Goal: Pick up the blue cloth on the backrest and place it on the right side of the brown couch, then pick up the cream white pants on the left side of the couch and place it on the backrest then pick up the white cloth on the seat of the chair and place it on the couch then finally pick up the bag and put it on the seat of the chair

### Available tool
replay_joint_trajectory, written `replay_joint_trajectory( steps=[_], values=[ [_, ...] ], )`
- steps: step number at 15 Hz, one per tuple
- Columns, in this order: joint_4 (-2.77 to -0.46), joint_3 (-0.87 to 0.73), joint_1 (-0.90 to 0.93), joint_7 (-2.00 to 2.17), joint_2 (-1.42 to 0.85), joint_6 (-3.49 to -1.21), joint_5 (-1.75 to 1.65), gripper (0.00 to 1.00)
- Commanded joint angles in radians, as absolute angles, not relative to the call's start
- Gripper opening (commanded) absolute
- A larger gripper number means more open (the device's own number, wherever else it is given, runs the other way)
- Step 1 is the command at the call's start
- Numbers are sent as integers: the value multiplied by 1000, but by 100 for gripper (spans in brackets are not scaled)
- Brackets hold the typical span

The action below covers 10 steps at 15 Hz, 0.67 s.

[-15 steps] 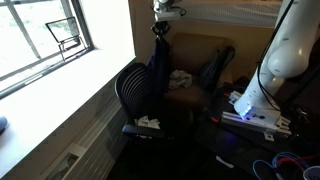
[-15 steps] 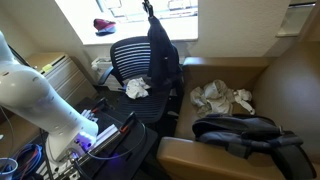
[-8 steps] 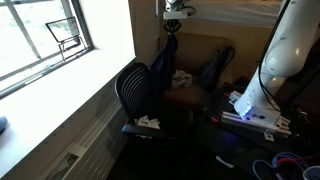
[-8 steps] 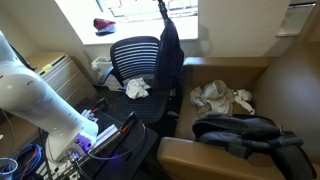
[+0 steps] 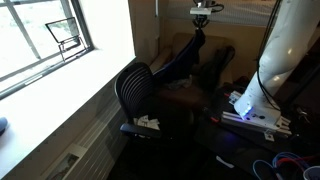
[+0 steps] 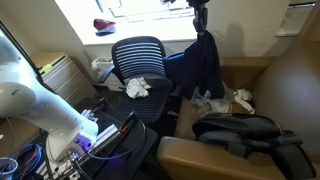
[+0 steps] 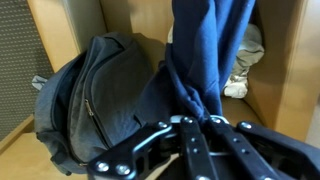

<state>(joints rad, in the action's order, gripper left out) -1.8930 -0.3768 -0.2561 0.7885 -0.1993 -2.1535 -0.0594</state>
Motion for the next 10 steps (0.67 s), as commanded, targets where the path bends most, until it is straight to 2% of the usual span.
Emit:
replay_joint_trajectory(
  steps=[1, 2, 3, 10],
  values=[
    [-1885, -370, -275, 788, -206, -2148, -54, 7],
    [-1883, -370, -275, 793, -211, -2148, -52, 2],
    [-1877, -384, -258, 929, -227, -2202, -80, 2],
    [-1551, -460, -456, 988, -427, -2147, 133, 2]
  ],
)
